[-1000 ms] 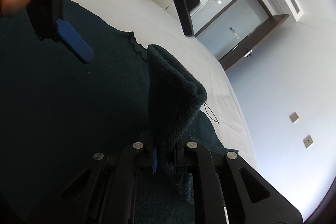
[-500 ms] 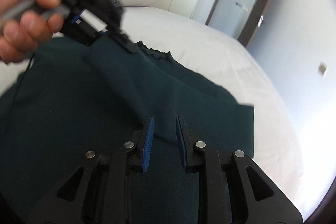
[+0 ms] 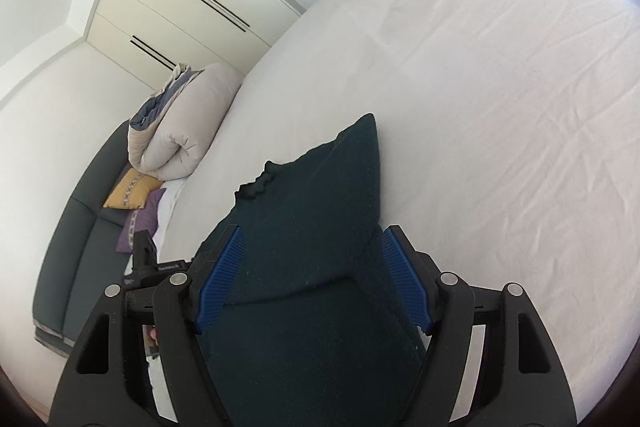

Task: Fold small clothes

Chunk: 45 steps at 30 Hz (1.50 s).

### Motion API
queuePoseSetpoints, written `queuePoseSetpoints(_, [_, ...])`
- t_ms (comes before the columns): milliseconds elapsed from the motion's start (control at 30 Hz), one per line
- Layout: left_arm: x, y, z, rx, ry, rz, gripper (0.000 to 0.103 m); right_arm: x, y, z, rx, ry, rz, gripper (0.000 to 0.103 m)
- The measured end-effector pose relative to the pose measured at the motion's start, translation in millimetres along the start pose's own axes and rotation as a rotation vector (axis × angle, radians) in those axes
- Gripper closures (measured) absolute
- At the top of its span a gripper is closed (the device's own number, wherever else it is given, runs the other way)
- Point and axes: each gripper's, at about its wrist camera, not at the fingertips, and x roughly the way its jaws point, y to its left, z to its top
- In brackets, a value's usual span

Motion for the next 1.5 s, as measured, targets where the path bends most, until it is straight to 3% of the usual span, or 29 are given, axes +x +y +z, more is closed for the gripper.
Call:
queuePoseSetpoints(100, [2.5,-14.3,-9.3,0.056,0.007,0.016,0.093,19.7,-0.2,19.5,0.019,0.064,0.090,0.032])
queuePoseSetpoints(133, [2.3,-19.2,-11.4,0.073,0.006,0.026,0.093,12.5,2.4,11.8,0.028,0.080,0.093,0.032])
queuePoseSetpoints(233, [1.0,-22.3,-13.1,0.058,0.003,-0.002,0.093,48.8,11.1,9.6,0.075,0.215,0.194,0.031])
queuePoseSetpoints(267, [-0.2,-24.1,-14.3,0.054,0.000,-0.011,0.093,55.8,14.3,3.1,0.075,0.253,0.199,0.031])
queuePoseSetpoints(333, [-2.3,-25.8,-15.8,0.059,-0.006,-0.016,0.093,66.3,15.6,-18.8,0.067,0.289,0.125,0.031])
queuePoseSetpoints(467, [-4.9,-29.8,-17.3,0.048,-0.019,-0.045,0.093,70.9,-1.8,-67.3,0.211,0.280,0.114,0.031])
queuePoseSetpoints(533, [-7.8,-31.7,-18.5,0.041,-0.021,-0.061,0.093,81.6,-13.9,-79.4,0.276,0.230,0.103,0.032])
queuePoseSetpoints(800, [-18.0,-44.7,-20.1,0.037,-0.036,-0.104,0.093,71.2,-41.3,-59.1,0.466,0.036,0.164,0.035])
queuePoseSetpoints(933, [-7.1,-55.2,-22.0,0.059,-0.026,-0.076,0.093,53.5,-50.9,-58.0,0.510,-0.030,0.189,0.035])
queuePoseSetpoints(1100, [-0.7,-43.6,-19.7,0.027,-0.021,-0.069,0.093,61.0,-39.2,-55.3,0.434,0.069,0.167,0.033])
queuePoseSetpoints(1233, [-0.1,-36.9,-17.2,0.023,-0.028,-0.067,0.093,48.2,-33.5,-50.4,0.412,0.119,0.204,0.031])
queuePoseSetpoints(1367, [2.1,-36.1,-12.2,0.020,-0.031,-0.070,0.093,28.6,-15.4,-21.2,0.313,0.082,0.240,0.031])
queuePoseSetpoints(1500, [-0.5,-38.3,-4.5,0.019,-0.046,-0.080,0.093,50.5,-10.0,17.0,0.244,0.106,0.204,0.031])
